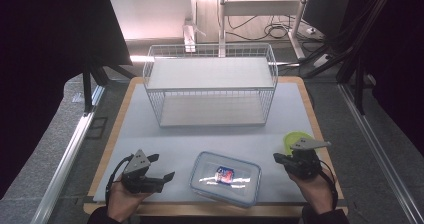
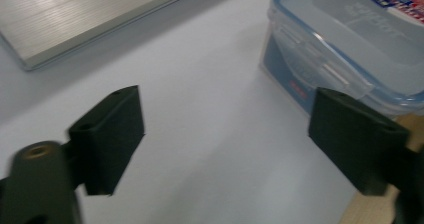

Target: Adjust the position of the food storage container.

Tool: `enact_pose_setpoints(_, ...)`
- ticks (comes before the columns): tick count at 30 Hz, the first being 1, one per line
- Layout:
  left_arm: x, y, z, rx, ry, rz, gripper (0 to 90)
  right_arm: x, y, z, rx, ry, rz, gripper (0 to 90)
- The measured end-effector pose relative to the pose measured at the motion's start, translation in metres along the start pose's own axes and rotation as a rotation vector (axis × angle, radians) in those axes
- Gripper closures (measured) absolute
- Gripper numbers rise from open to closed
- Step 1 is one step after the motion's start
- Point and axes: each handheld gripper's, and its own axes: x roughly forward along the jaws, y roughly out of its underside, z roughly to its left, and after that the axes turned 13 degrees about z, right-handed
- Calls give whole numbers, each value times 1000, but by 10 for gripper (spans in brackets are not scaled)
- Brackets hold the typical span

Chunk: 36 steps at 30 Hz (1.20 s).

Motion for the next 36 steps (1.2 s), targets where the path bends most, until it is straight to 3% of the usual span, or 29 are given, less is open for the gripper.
enact_pose_setpoints(1,0,-1,-1,0,21,-2,261,-1,2,3,1,-9,3,900)
enact_pose_setpoints(2,1,-2,-1,1,42,-5,378,-2,7,10,7,-27,2,900)
enact_pose_setpoints(4,6,-5,-3,9,107,-1,468,-2,12,16,9,-37,10,900)
enact_pose_setpoints(7,11,-8,-7,22,140,16,578,-1,17,22,10,-60,19,900)
enact_pose_setpoints(8,17,-10,-11,41,166,41,690,1,22,29,12,-74,33,900)
enact_pose_setpoints(10,20,-12,-14,52,172,57,738,2,24,32,15,-84,42,900)
enact_pose_setpoints(11,25,-14,-20,76,170,83,834,3,27,38,10,-100,61,900)
enact_pose_setpoints(13,28,-15,-23,83,172,92,885,4,29,40,3,-103,69,900)
enact_pose_setpoints(16,32,-17,-28,85,161,105,900,8,33,47,0,-117,98,900)
enact_pose_setpoints(22,35,-18,-25,40,179,109,900,15,33,54,-8,-147,134,900)
enact_pose_setpoints(23,37,-18,-25,33,179,117,900,17,30,56,-16,-114,144,900)
enact_pose_setpoints(28,41,-18,-25,29,176,147,900,23,25,53,-3,-107,148,900)
enact_pose_setpoints(29,42,-18,-27,36,161,163,900,25,23,53,-3,-105,147,900)
enact_pose_setpoints(32,42,-18,-27,25,146,161,900,29,17,53,-5,-80,148,900)
enact_pose_setpoints(36,42,-18,-25,-3,143,157,900,34,12,50,12,-82,137,900)
